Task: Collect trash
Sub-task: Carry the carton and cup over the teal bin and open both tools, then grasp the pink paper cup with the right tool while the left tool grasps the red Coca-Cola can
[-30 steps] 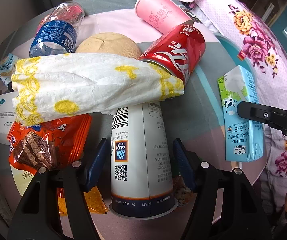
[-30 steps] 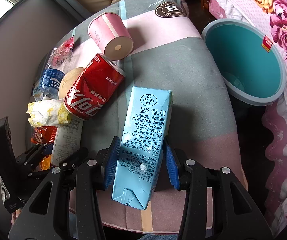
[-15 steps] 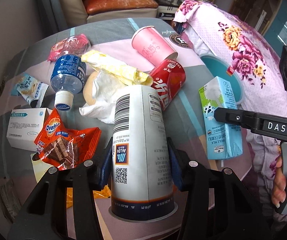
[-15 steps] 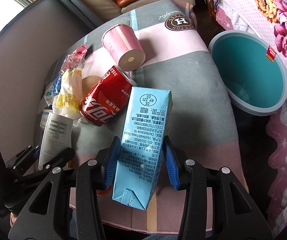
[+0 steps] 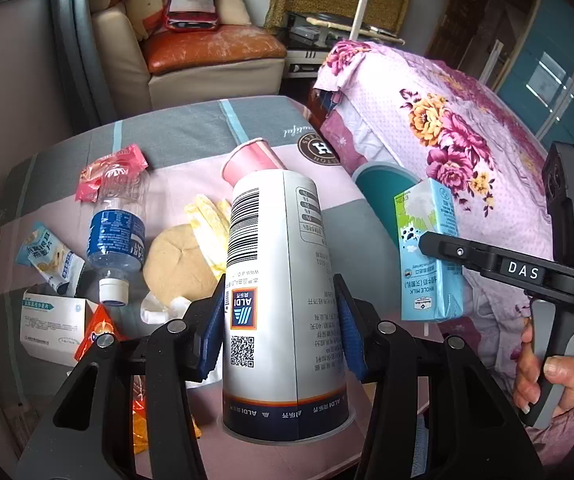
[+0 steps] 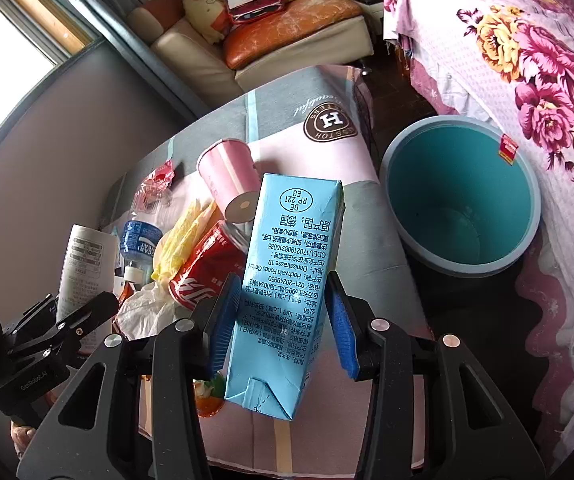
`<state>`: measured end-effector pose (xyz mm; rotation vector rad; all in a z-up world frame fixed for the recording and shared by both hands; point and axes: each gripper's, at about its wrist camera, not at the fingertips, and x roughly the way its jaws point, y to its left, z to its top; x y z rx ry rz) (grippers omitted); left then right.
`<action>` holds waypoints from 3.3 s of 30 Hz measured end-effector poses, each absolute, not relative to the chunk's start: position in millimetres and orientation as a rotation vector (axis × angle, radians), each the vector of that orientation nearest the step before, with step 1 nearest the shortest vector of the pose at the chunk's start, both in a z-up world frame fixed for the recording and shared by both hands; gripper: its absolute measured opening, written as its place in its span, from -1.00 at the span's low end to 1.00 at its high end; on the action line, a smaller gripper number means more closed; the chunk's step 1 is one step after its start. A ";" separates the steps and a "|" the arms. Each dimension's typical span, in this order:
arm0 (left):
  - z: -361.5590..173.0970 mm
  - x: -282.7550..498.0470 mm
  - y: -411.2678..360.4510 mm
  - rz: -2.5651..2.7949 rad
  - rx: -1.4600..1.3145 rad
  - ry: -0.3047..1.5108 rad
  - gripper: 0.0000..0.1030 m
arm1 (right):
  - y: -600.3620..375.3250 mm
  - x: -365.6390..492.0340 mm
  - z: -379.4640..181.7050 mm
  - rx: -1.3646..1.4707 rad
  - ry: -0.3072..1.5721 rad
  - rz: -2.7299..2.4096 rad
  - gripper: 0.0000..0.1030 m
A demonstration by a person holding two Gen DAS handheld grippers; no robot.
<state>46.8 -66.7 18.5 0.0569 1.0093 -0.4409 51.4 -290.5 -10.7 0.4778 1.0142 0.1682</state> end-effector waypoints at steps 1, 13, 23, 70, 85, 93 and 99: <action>16.3 52.3 -76.6 -0.460 0.063 1.016 -0.03 | -302.1 53.1 -10.0 0.487 1.004 0.144 -0.19; -29.2 112.9 -218.9 -0.632 0.220 1.100 -0.03 | -425.5 79.3 -38.4 0.608 0.963 -0.088 -0.19; -74.1 147.8 -299.1 -0.669 0.299 1.168 -0.03 | -475.0 92.6 -78.2 0.661 1.017 -0.168 -0.19; -44.1 121.0 -155.1 -0.580 0.177 1.129 0.82 | -379.4 93.4 -61.2 0.545 1.111 -0.082 0.49; -76.2 103.7 -115.3 -0.595 0.201 1.194 0.82 | -324.2 81.6 -50.3 0.478 1.157 -0.002 0.49; -86.3 95.4 -111.6 -0.598 0.203 1.203 0.02 | -306.4 81.1 -47.0 0.446 1.176 0.017 0.49; -80.5 94.4 -104.7 -0.594 0.120 1.191 0.02 | -298.7 82.3 -47.0 0.432 1.188 0.019 0.49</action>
